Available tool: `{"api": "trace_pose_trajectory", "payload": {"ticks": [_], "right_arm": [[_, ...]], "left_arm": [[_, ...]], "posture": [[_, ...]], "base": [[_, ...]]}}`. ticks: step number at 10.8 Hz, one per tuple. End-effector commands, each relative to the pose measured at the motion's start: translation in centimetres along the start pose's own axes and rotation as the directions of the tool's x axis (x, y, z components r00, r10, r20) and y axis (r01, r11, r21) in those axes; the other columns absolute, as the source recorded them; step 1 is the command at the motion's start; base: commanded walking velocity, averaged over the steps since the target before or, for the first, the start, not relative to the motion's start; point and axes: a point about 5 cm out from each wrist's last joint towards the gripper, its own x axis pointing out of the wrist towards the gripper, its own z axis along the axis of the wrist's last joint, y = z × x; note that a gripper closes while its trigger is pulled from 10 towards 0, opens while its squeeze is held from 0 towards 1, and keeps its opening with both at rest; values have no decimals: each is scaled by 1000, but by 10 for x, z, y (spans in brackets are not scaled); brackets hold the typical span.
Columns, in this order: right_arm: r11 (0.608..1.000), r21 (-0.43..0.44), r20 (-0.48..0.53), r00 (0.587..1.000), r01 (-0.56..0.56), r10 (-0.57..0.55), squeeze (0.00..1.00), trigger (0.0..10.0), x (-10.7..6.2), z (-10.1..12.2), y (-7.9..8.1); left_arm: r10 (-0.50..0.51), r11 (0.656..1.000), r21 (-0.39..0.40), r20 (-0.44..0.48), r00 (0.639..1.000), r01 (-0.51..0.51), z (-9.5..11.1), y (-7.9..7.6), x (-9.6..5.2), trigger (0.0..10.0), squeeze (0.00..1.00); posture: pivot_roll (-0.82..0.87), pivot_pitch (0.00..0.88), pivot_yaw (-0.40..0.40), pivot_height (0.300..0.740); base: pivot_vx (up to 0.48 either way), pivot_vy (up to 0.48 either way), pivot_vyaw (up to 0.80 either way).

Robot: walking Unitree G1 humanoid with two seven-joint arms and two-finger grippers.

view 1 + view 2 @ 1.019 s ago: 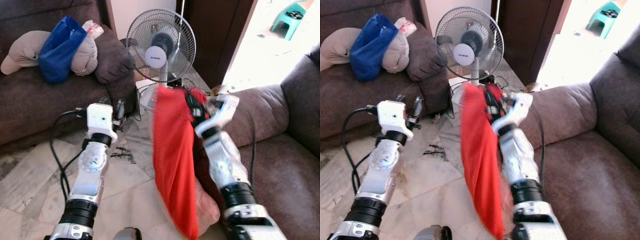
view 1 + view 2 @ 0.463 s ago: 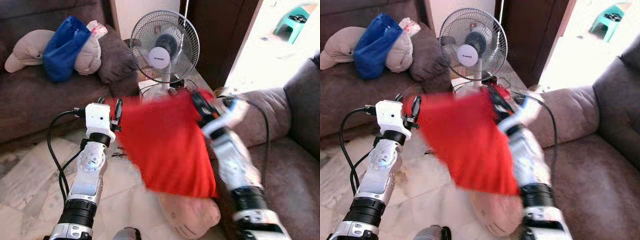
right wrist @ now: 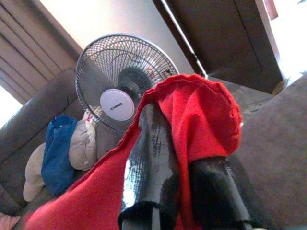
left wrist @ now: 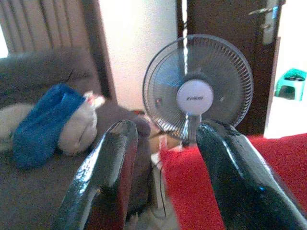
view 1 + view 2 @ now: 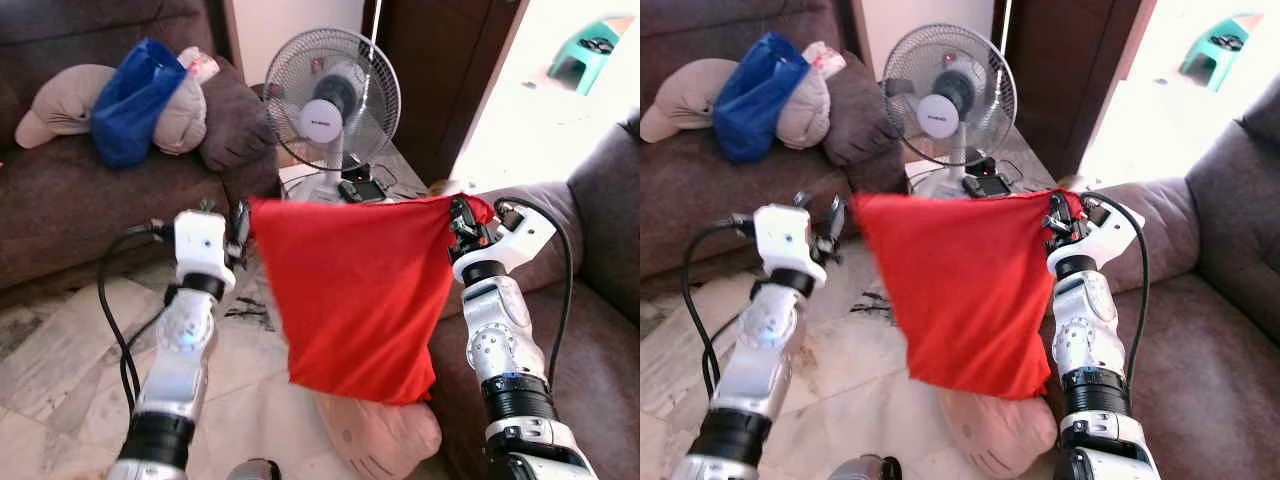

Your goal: Move the pillow to the sofa from floor

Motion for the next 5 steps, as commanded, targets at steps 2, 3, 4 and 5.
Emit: {"api": "trace_pose_trajectory", "payload": {"ticks": [2,3,4,5], "right_arm": [[1000,-14,58,998,15,-15,0,10000,3,12,-2],[1000,-9,56,998,-26,27,0,10000,5,12,2],[998,-11,49,997,-61,62,0,10000,5,12,4],[995,-24,32,995,-95,96,0,10000,4,11,5]], "left_arm": [[119,988,-101,-19,993,-121,1,25,-1,10000,1000],[137,986,-92,-14,990,-138,3,31,0,10000,1000],[140,986,-88,-10,990,-140,5,33,1,10000,1000],[155,983,-98,-12,988,-155,6,35,-1,10000,1000]], "posture": [[156,2,-48,740],[156,2,-48,740],[155,0,-49,740],[155,0,-51,740]], "base": [[0,0,0],[0,0,0],[0,0,0],[0,0,0]]}}
